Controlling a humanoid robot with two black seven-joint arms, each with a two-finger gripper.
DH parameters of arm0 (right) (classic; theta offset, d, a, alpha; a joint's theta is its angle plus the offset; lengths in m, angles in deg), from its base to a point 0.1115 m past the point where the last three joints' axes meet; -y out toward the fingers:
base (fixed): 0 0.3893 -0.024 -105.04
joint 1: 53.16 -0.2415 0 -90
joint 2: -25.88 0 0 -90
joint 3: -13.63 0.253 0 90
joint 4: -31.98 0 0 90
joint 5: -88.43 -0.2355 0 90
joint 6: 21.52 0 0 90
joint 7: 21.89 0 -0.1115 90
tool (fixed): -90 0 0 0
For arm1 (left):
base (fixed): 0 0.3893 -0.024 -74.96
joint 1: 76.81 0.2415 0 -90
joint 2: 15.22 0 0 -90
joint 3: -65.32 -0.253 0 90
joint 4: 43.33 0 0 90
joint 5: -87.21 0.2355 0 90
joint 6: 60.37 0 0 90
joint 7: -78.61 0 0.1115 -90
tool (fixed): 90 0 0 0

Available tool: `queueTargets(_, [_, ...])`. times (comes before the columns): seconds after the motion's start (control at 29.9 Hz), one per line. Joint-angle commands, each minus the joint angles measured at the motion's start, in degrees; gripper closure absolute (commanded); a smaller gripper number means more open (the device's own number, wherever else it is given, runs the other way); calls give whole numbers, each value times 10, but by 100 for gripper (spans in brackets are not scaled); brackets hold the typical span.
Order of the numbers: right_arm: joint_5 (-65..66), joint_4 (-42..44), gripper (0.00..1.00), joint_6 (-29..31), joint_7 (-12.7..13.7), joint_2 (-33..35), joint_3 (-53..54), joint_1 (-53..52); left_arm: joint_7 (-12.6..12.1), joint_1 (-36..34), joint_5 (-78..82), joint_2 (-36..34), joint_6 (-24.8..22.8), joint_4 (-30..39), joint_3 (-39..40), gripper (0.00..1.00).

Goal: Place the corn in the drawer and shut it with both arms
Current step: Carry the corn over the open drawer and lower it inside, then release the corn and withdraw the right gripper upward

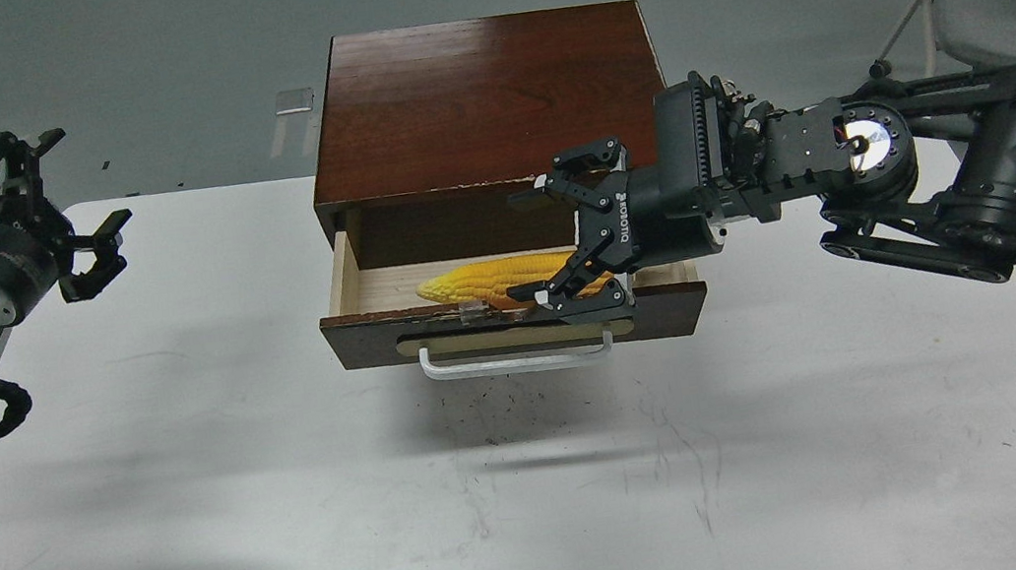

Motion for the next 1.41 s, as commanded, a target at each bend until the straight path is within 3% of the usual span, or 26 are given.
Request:
queueTargets(0.0, [-2,0,4,-1,0,0,2,1,-1,-1,0,0,1,0,-1,0])
queueTargets(0.17, [-22,-6,4,-2,0,-2,19,0,-1,-1,0,0,1,0,-2,0])
queueTargets(0.3, [-223,-21,4,16,2,-11,57,-13,-1,-1,0,1,1,0,-4,0])
queueTargets(0.4, [-397,-26,5,64,33,-6,61,-57,-1,-1,0,0,1,0,-4,0])
queueTargets(0.47, [-597,-16,5,139,59,5,79,-85,-2,-1,0,0,3,0,-3,0])
queueTargets(0.54, [-705,-7,5,180,76,25,97,-85,-1,-1,0,-1,3,0,-3,0])
queueTargets(0.67, [-1005,58,5,343,147,104,133,-64,-1,-1,0,-7,2,0,-3,0])
queueTargets(0.77, [-1096,111,4,377,166,119,137,-27,0,-1,0,-8,1,0,-3,0])
queueTargets(1.0, [-1238,133,4,364,182,154,181,103,3,-5,2,-4,3,0,-4,0])
queueTargets(1.14, [-1291,137,4,297,182,155,227,163,8,-10,30,-1,37,1,-6,0])
queueTargets(1.21, [-1294,137,3,272,182,155,242,187,35,-17,94,-4,48,15,-4,0])
queueTargets(1.27, [-1294,137,3,262,181,155,249,208,93,-28,177,-14,66,43,-2,0])
queueTargets(1.31, [-1294,138,1,260,181,155,251,220,144,-38,236,-34,83,74,-2,0])
queueTargets(1.37, [-1294,142,1,260,181,156,251,229,191,-47,299,-62,98,114,-3,0])
